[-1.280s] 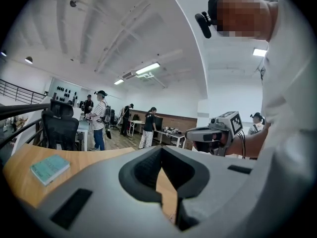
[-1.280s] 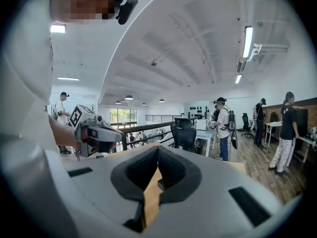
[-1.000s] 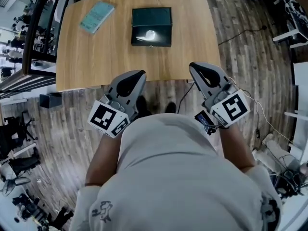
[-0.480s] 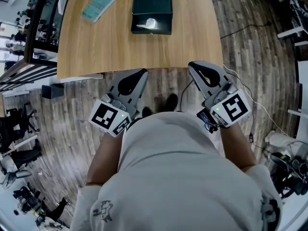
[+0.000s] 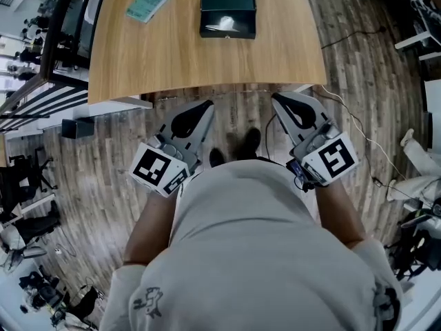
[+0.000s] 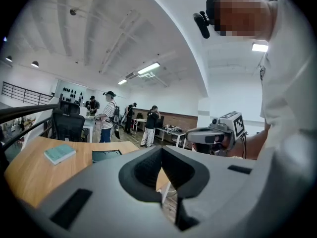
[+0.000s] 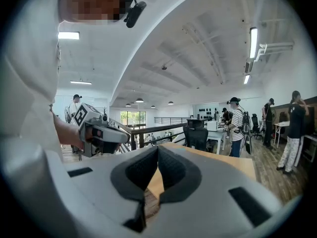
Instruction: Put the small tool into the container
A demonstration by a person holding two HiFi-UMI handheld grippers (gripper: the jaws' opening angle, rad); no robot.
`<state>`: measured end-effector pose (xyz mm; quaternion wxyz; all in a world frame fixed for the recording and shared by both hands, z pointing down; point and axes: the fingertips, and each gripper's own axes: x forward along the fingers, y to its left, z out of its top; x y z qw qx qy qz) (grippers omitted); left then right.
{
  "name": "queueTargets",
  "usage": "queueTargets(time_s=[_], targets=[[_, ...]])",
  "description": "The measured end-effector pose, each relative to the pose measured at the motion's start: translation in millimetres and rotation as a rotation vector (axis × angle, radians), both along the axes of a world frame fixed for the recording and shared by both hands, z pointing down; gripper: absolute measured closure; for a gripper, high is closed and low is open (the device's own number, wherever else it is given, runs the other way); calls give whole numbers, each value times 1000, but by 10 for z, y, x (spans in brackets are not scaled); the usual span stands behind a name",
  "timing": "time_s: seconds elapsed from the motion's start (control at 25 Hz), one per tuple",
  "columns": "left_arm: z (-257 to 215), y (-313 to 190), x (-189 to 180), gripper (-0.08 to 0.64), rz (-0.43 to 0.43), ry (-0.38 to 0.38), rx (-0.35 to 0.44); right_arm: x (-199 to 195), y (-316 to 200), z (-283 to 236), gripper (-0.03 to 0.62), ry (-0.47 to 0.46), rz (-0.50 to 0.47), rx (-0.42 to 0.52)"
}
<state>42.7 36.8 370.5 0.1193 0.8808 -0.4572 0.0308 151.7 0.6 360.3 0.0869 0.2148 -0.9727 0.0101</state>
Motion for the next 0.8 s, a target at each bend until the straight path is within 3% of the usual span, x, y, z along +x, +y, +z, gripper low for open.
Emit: queueTargets(time_s=[0.8], targets=[[-231, 1052, -401, 554, 93, 7, 84, -431, 1260, -150, 586, 13, 51, 59]])
